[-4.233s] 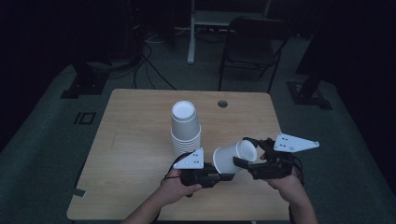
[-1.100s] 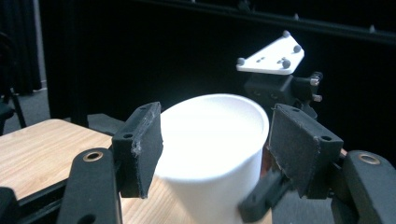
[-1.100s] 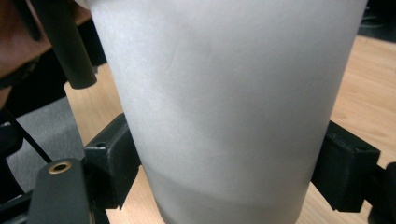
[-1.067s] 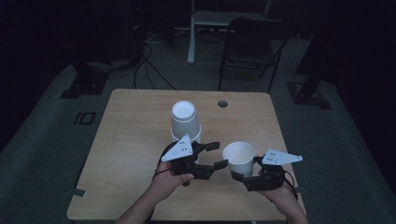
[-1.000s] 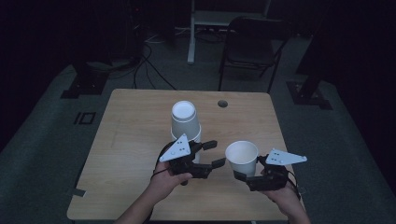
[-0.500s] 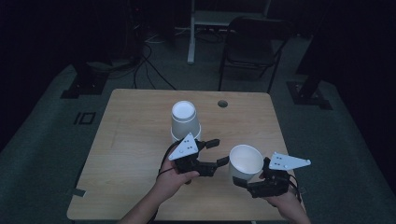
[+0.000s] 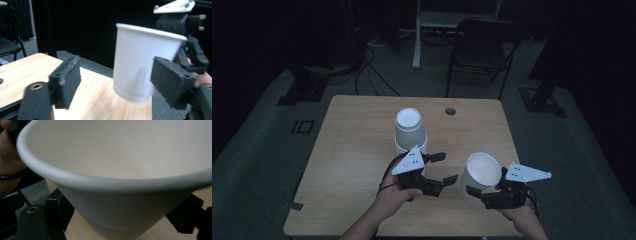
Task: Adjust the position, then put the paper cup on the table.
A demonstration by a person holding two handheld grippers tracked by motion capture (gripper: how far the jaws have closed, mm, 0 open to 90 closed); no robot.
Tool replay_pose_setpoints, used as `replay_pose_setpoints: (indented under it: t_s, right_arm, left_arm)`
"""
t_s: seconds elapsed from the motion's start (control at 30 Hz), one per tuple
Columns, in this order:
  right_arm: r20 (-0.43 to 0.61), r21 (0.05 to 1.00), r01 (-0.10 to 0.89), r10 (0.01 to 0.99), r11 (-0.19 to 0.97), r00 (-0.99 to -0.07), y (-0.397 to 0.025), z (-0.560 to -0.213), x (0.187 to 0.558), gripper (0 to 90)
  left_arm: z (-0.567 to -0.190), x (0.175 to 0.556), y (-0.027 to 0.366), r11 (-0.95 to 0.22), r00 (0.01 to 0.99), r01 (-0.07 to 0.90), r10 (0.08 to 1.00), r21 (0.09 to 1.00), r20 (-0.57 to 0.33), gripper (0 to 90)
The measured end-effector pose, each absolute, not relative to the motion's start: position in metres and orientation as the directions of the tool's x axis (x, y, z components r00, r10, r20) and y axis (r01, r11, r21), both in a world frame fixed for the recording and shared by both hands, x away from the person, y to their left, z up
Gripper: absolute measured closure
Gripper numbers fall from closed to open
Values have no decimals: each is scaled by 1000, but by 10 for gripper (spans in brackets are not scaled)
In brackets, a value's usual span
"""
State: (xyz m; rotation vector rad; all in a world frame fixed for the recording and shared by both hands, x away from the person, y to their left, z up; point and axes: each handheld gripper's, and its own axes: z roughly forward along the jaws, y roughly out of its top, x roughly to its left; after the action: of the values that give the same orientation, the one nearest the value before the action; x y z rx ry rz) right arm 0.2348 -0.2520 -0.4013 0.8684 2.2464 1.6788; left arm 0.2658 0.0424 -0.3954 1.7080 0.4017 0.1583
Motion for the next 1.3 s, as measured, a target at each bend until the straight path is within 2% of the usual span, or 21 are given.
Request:
replay_pose_setpoints:
  t_s: [0.17,0.27,0.7,1.0,1.3]
  right_arm:
    - [163,932,320,592,171,-790,-259,-397,237,194]
    - [161,933,321,608,163,-777,-260,-398,240,194]
    - [123,930,327,700,166,-704,-262,-413,260,194]
    - [90,926,336,761,174,-643,-260,-422,282,194]
    - [98,916,368,799,160,-594,-259,-439,304,194]
  left_arm:
    - [-392,258,48,-144,929,165,356,976,-105,236]
    - [-387,254,53,-138,928,173,355,975,-115,190]
    - [-382,231,87,-141,927,173,356,975,-113,190]
    - [-406,224,131,-182,876,229,467,956,-121,190]
    - [-425,228,169,-146,808,285,569,947,-155,189]
